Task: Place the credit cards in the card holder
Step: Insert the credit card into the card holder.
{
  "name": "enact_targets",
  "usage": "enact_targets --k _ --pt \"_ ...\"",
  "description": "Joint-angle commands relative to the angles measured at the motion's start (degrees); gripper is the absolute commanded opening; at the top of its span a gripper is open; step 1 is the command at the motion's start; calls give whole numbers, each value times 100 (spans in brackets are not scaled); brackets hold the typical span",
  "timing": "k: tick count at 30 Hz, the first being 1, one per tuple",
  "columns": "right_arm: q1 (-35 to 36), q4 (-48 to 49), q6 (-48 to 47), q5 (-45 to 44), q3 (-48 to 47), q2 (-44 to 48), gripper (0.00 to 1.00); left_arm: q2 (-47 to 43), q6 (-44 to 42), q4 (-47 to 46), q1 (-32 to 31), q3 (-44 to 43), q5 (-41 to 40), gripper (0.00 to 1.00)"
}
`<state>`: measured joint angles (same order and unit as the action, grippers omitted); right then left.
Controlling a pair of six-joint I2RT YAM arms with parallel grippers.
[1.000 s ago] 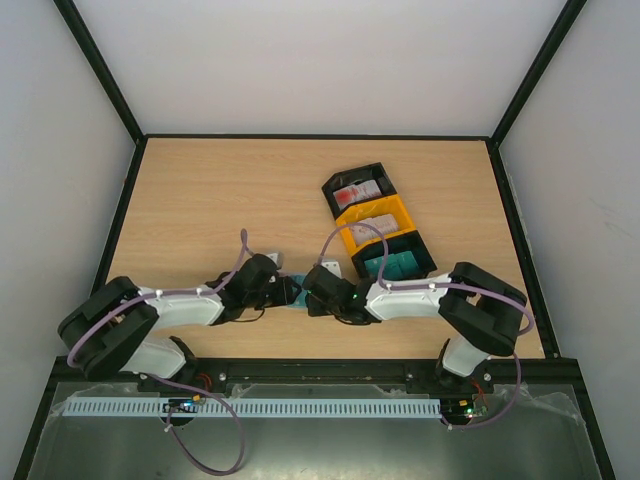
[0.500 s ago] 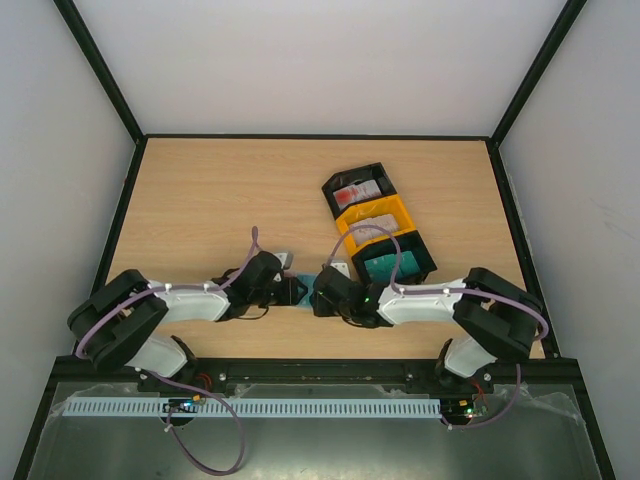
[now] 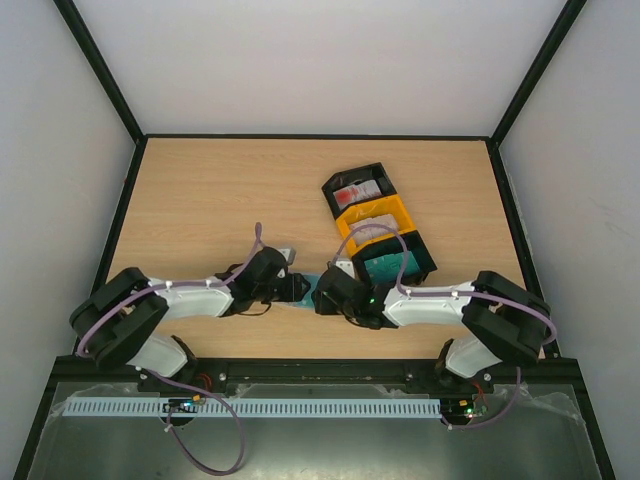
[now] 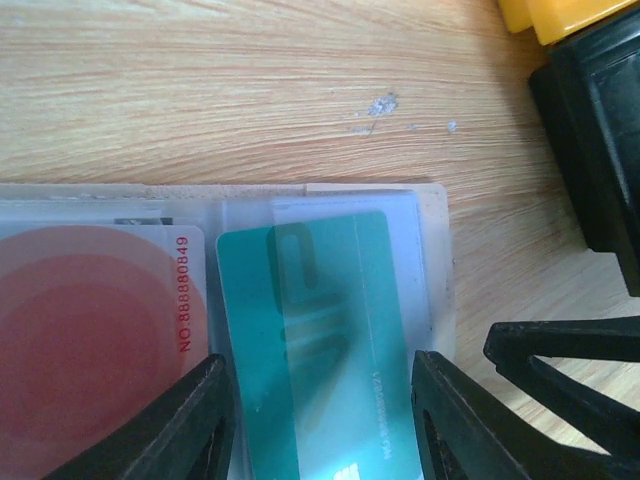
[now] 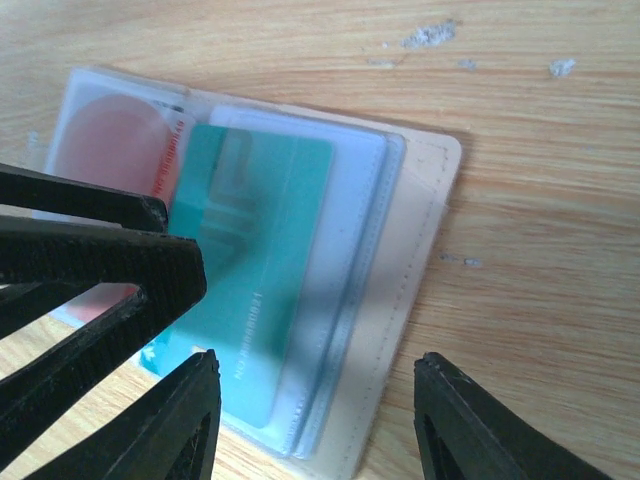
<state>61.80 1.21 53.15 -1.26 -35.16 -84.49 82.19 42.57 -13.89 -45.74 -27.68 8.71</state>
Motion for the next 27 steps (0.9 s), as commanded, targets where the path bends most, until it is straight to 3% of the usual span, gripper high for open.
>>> enact_targets --k 1,9,19,27 --pt "-37 29 -2 22 -9 -219 52 319 50 294 -28 -220 -44 50" --pt "-45 259 -97 250 2 -355 51 422 -109 47 -74 -307 467 41" --pt "-112 406 -168 252 -9 -355 50 547 -215 -482 -136 -296 1221 40" --pt "-142 -47 -79 -211 23 89 50 138 -309 216 -136 -459 601 48"
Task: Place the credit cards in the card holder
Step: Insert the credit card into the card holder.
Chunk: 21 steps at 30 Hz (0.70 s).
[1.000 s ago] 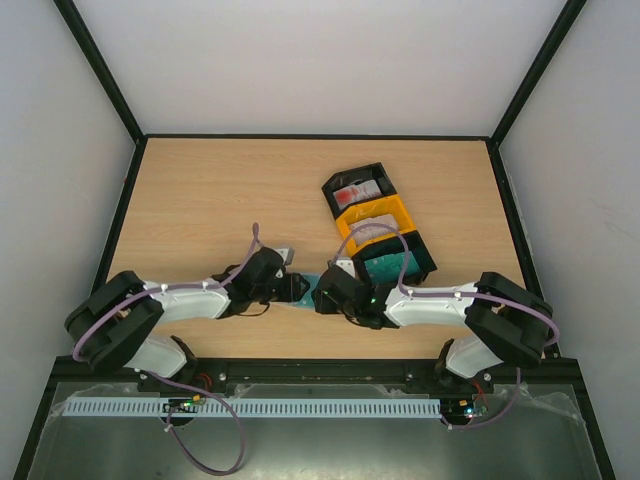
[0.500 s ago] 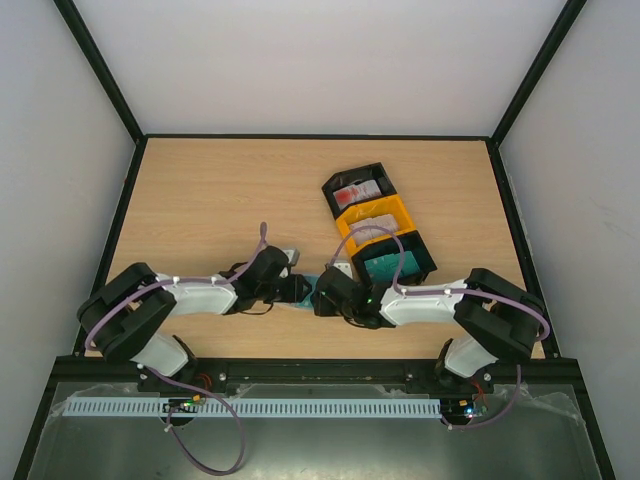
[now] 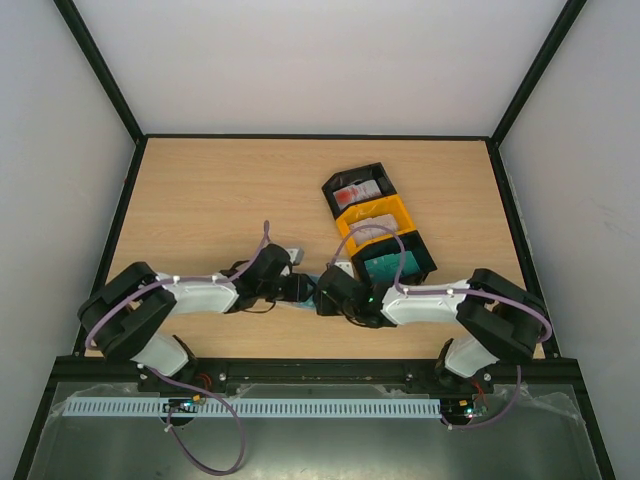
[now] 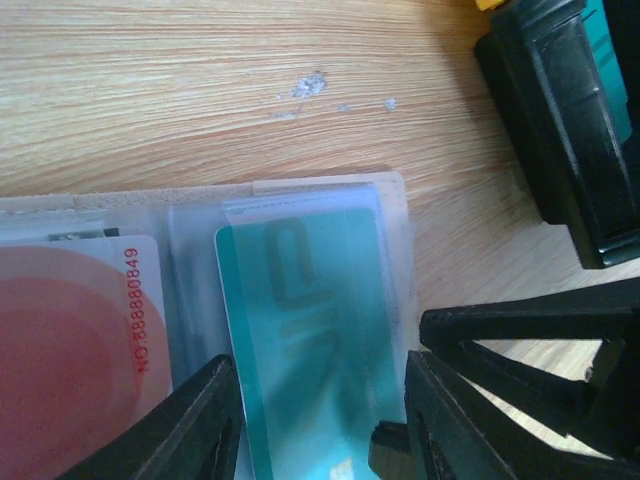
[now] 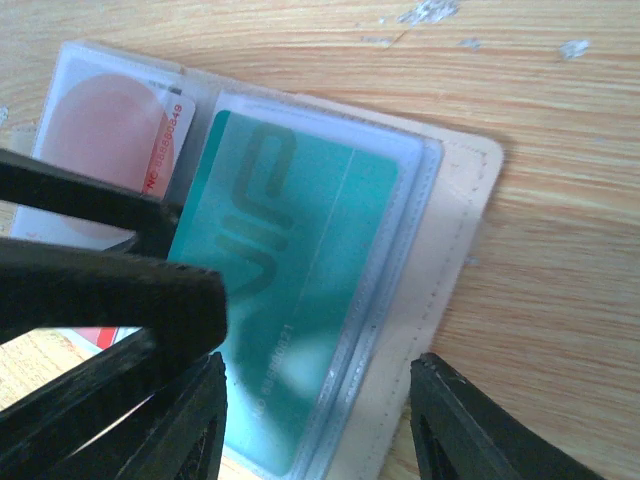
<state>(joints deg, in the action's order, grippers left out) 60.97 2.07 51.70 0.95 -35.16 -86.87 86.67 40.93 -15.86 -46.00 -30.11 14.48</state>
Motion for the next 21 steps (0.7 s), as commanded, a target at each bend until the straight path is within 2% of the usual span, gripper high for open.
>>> enact_targets --k 1,7,10,13,16,21 --pt "-61 -242 94 -540 39 451 51 -420 -179 568 -103 -250 -79 50" --pt "-67 -790 470 -1180 361 1450 52 -1134 -252 1417 -93 -478 -838 69" --pt "-70 -938 690 -1405 520 1890 55 -1463 -219 1803 -81 -525 -1310 73" --pt "-72 -973 844 -1462 640 2172 57 -1696 -225 1967 -59 -487 -1469 74" --pt "-73 -959 954 -1383 668 2269 61 -1764 -201 1879 -45 -416 -1137 74" --pt "-115 -683 999 -1047 721 2225 65 -1414 46 1320 -66 -201 -414 64"
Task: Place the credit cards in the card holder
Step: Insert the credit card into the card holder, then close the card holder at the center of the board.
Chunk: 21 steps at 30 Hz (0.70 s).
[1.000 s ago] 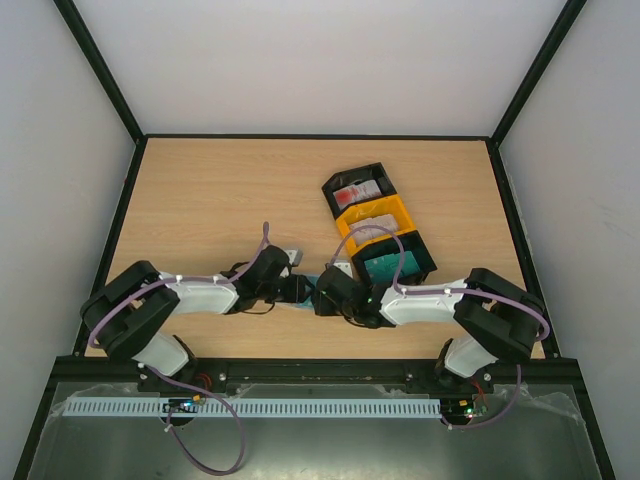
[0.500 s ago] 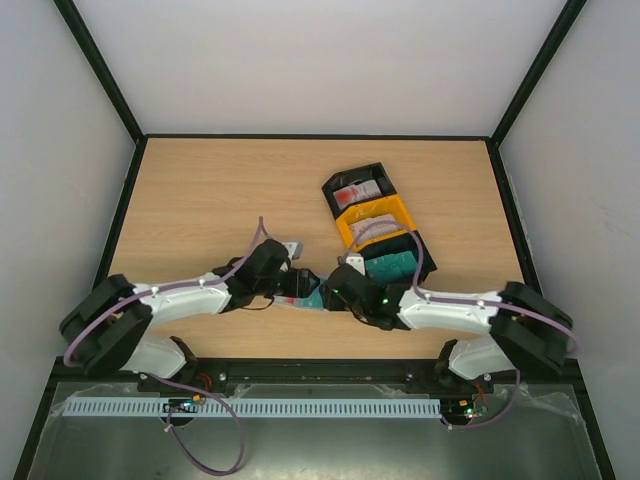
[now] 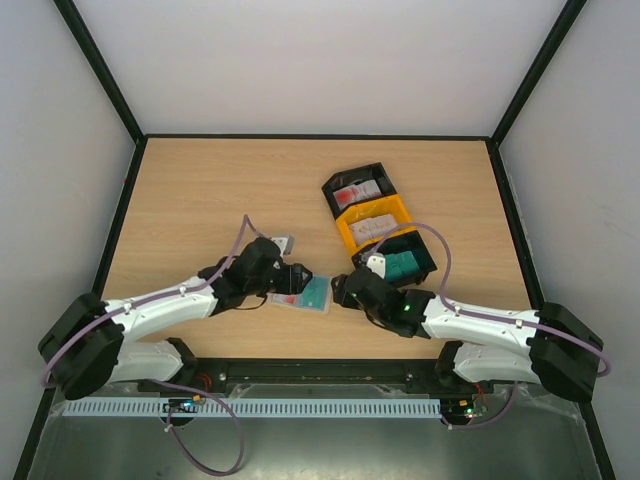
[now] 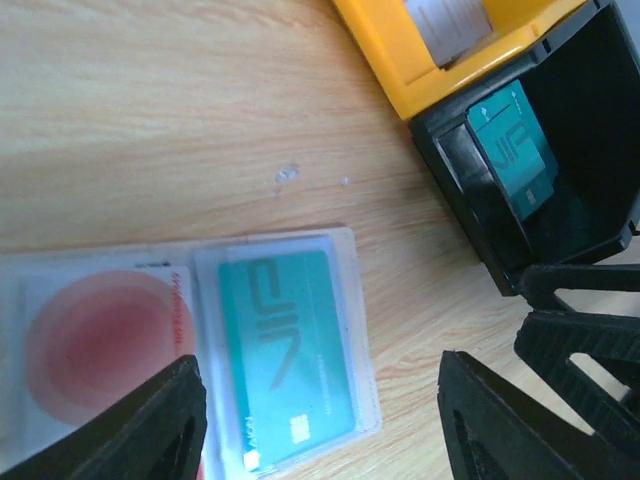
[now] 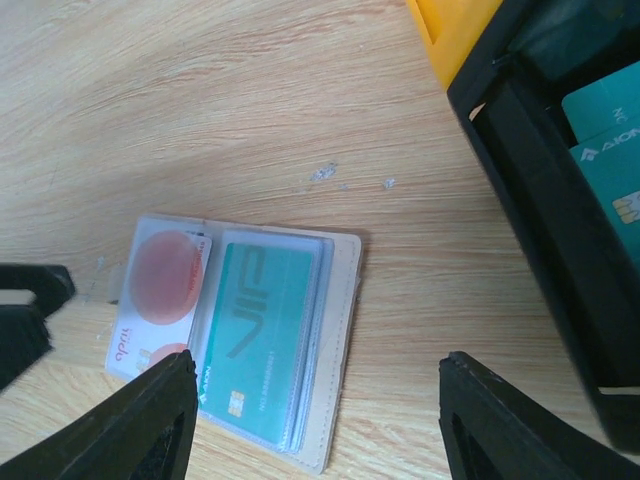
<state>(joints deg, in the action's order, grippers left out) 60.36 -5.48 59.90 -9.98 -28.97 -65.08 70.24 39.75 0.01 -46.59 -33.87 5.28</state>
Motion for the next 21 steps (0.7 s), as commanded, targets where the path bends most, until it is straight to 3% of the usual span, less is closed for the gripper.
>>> enact_targets --k 1,3,8,21 --pt "-74 147 217 101 141 40 65 292 246 -380 -20 216 543 64" --pt "-137 387 273 281 281 56 65 399 323 -552 -43 273 521 63" --pt "-339 925 316 866 604 59 65 432 461 -32 -38 227 -408 60" --pt "-443 2023 1019 1332 1263 -157 61 1289 366 -823 -172 210 443 34"
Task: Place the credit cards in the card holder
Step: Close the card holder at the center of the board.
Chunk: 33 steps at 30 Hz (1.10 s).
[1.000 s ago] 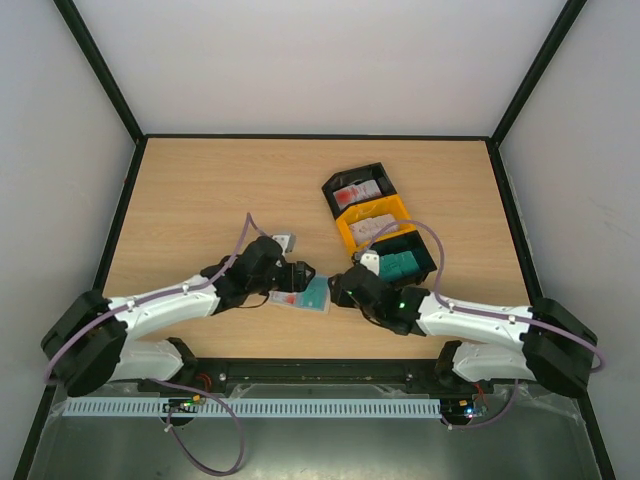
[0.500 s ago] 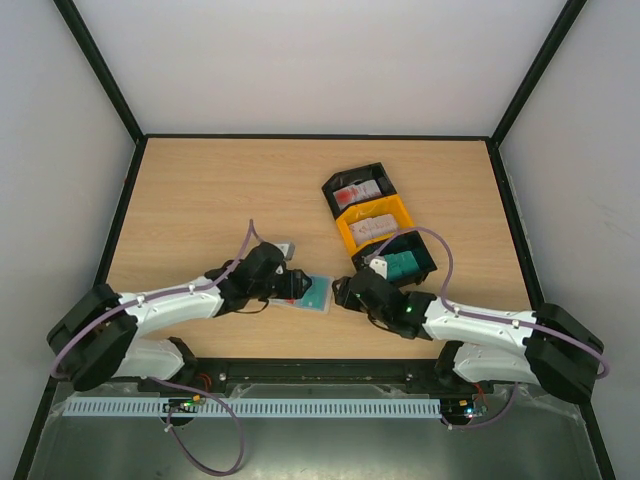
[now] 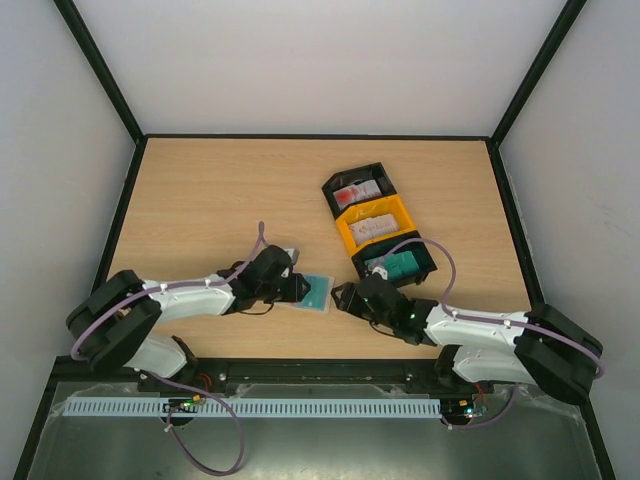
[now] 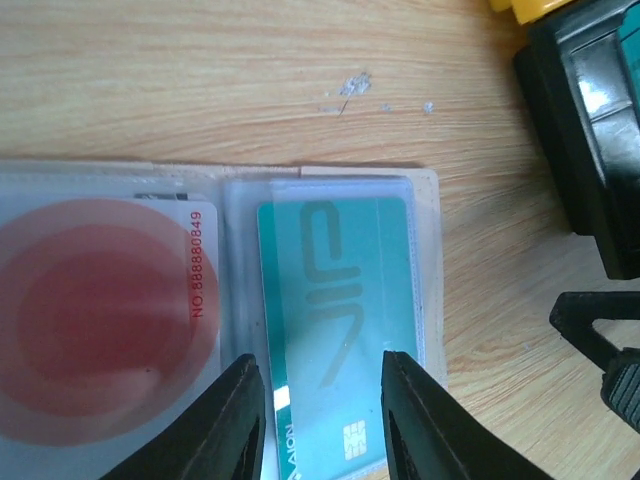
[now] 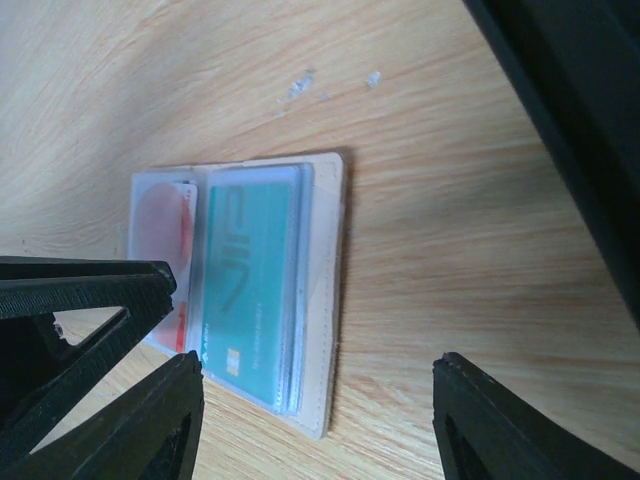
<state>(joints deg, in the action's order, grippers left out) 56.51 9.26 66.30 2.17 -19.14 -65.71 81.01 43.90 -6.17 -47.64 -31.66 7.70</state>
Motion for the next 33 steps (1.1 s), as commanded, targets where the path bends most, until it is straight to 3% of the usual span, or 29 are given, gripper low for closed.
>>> enact_targets --k 1,15,33 --pt "-65 629 422 153 307 -136 61 283 -42 -139 -76 -39 160 33" --pt "-158 1930 571 601 277 -1461 50 485 118 541 -121 28 -560 22" --pt "-258 2464 496 832 149 -2103 49 531 150 363 -165 129 -292 22"
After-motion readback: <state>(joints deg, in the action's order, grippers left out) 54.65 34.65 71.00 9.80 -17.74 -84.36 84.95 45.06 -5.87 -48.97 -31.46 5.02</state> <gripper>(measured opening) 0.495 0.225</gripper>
